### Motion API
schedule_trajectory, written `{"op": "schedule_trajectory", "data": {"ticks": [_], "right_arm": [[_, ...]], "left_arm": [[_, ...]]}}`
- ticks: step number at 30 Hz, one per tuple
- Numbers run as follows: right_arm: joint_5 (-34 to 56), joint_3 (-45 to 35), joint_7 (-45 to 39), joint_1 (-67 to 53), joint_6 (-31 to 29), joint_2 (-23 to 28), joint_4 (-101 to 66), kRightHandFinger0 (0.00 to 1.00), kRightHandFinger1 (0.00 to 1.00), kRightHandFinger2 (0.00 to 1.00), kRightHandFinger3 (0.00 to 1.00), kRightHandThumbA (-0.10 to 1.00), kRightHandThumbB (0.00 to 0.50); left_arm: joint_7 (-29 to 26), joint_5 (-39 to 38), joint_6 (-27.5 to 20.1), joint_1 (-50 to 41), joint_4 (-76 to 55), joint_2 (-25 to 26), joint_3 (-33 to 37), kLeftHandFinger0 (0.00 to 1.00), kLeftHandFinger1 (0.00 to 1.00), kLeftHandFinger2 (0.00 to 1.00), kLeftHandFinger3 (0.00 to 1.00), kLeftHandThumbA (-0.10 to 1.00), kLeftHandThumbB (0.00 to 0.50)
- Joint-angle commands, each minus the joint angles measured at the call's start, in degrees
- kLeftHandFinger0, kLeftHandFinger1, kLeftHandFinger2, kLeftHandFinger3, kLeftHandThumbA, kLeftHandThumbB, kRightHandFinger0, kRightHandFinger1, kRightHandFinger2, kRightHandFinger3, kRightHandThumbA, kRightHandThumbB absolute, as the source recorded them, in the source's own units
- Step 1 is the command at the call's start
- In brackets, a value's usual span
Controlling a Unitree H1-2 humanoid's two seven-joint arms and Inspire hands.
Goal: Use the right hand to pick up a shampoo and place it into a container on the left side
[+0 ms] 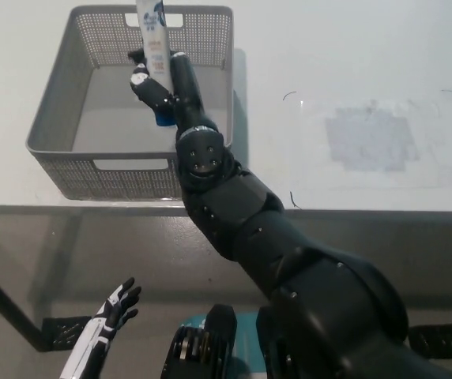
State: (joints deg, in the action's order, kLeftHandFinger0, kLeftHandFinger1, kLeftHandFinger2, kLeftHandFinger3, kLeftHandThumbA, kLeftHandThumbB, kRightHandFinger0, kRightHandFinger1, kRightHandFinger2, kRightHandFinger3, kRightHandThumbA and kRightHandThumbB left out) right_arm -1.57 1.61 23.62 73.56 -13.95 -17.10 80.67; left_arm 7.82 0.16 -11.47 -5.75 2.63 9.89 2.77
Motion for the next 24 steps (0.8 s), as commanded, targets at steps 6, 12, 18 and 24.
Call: {"op": "schedule_trajectory", "data": {"ticks": [6,12,18,24], "right_arm": [[-2.80,2.56,2.19,0.44,-2.60,3.73,0.45,0.00,0.17,0.59,0.38,-0.10,0.149],[-2.86,2.57,0.41,0.73,-2.05,4.62,0.09,0.41,0.63,0.90,0.77,0.28,0.277],[-3.98,5.09,-7.79,0.65,-1.76,5.62,-0.41,1.00,1.00,1.00,1.00,0.86,0.496],[-3.88,5.89,-8.42,0.54,-2.41,6.07,-1.18,1.00,1.00,1.00,1.00,0.95,0.491]], "left_arm": [[1.22,0.14,0.19,0.95,-1.85,1.56,0.11,1.00,1.00,1.00,1.00,1.00,0.329],[1.36,0.39,0.16,1.53,-1.36,1.79,0.49,1.00,1.00,1.00,1.00,1.00,0.327],[1.44,0.29,0.42,1.59,-1.41,1.97,0.68,1.00,1.00,1.00,1.00,1.00,0.314],[1.99,-0.05,0.55,1.85,-1.31,2.39,0.89,1.00,1.00,1.00,1.00,1.00,0.320]]}}
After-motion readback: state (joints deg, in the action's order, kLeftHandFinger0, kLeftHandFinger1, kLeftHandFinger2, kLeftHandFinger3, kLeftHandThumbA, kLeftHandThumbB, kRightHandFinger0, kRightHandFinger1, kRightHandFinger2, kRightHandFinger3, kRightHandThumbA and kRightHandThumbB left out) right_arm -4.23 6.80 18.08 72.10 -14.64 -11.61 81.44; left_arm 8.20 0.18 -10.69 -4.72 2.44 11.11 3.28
